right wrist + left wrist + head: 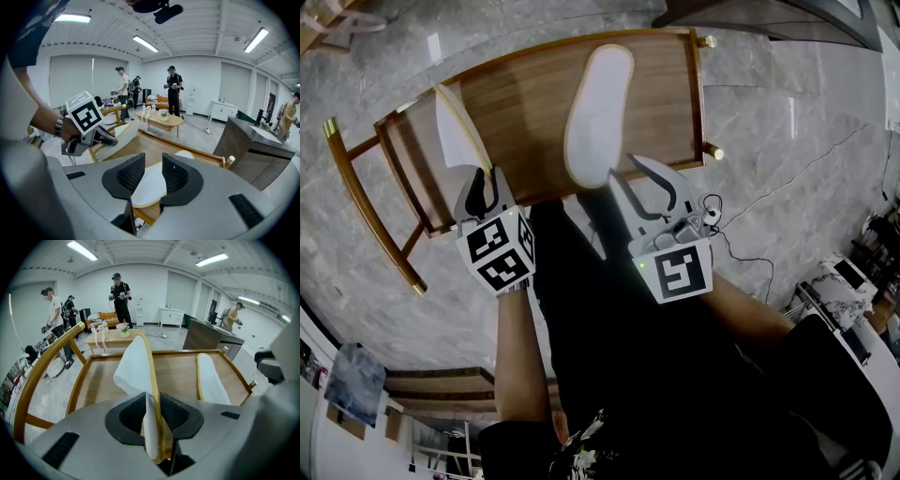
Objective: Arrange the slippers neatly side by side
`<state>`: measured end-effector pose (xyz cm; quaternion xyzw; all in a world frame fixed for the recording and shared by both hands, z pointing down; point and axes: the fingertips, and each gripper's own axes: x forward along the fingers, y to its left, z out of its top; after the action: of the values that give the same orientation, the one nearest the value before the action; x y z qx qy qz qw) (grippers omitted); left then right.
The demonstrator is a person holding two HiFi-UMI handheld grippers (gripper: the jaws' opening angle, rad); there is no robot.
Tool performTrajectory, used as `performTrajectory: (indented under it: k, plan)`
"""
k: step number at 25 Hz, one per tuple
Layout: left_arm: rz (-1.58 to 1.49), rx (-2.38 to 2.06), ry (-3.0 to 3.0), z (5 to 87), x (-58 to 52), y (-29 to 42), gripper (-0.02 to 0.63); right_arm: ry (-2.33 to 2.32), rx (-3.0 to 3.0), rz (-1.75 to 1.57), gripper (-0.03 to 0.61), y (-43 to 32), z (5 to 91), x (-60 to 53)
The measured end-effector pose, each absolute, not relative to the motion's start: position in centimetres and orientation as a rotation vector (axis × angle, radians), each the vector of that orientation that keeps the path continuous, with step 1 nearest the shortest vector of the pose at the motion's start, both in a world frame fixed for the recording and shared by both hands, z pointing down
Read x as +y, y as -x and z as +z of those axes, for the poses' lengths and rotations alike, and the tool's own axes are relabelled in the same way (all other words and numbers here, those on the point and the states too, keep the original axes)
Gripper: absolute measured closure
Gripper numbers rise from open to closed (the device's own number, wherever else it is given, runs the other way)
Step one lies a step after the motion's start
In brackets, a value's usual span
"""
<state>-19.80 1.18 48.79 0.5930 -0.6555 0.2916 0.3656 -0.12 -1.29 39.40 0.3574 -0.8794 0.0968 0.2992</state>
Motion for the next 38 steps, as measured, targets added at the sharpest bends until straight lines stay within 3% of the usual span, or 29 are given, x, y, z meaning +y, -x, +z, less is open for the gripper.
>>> performTrajectory:
  k: [28,32,38]
  plan:
    - [0.791,-1.565,-1.615,49.8,1.2,13.8,0.523,-0.917,-2.367,0.287,0.465,-1.3,40.1,-1.3]
    - [0.907,-1.586,-1.669,49.2,2.0,14.3,0.523,-0.889,-2.384,0.276,0.462,-1.1,40.1,-1.5]
    - [1.185,-1.532,-1.792,48.5,2.0,17.9,0.468,-0.884,-2.384,0.28,0.463,-1.0,40.3,-1.2]
